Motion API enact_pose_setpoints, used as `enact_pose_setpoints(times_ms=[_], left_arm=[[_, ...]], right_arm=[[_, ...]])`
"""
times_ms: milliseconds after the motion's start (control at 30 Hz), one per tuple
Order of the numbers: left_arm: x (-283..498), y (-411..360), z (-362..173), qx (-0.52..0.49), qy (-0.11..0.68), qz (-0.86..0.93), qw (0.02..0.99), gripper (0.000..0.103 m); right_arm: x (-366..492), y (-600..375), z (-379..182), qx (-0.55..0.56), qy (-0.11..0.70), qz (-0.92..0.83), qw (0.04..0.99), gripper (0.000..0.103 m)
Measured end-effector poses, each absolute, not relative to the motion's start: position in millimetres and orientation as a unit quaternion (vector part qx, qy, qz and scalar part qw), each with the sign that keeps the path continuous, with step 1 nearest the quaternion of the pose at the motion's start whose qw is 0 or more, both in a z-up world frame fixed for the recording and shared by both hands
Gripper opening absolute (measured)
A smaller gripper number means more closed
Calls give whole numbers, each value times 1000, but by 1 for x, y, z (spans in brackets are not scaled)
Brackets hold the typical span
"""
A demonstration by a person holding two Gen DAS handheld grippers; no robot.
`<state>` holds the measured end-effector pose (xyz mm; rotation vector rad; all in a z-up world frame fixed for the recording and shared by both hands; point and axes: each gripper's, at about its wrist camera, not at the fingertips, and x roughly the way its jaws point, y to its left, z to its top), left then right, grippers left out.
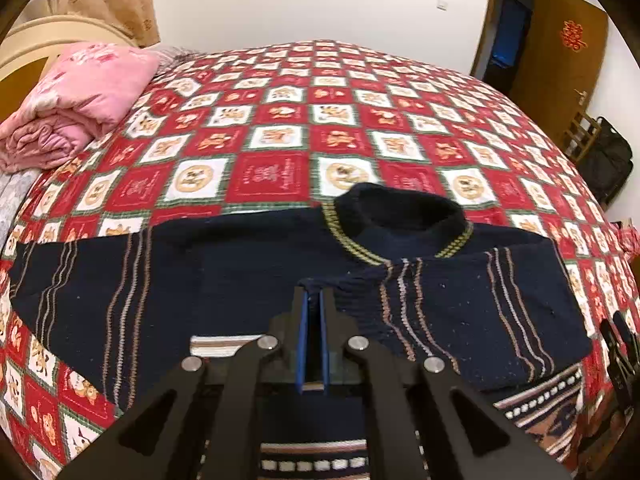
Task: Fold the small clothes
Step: 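Grasp the folded sleeve cuff with the left tool and smooth it flat, then open the left tool and release the sleeve on the sweater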
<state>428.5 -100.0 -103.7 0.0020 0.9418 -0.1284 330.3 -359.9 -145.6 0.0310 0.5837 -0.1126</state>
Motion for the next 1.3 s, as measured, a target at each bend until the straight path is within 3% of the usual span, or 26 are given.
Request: enact_pose_setpoints(times_ms=[200,500,533,600,633,667,800,833,867,900,1133,1300], left_arm=[[437,-81,-115,-1,460,-28,887,2],[435,-75,-136,-14,479,-43,877,4],[434,-80,-140,-15,485,-49,873,8],[433,-88,-147,-25,501,-57,863,35],[431,-91,-151,-31,502,-57,863,54],[430,-96,-154,-32,499,-57,864,59],[429,-118,-173,6,514,-55,856,55],[428,-120,-173,11,507,-56,860,45],[427,-125,-171,18,503,-67,861,25],[425,-128,-168,20,503,-76,861,17],[416,-115,-135,32,469,-81,879,16],[425,-101,-149,34,478,-60,875,17]], right_arm=[[330,-347,-147,-5,290,-30,956,70],[331,-339,-153,-12,304,-16,952,70],[331,-339,-153,-11,304,-16,952,70],[331,-339,-153,-11,305,-18,952,70],[331,-338,-153,-12,306,-18,952,70],[331,-338,-154,-13,306,-19,952,70],[332,-340,-153,-8,305,-19,952,70],[333,-342,-153,-6,307,-19,951,70],[333,-343,-154,-2,309,-19,951,70],[333,-344,-153,0,309,-20,951,70],[333,-349,-153,8,307,-32,951,70],[327,-318,-152,-50,293,23,955,70]])
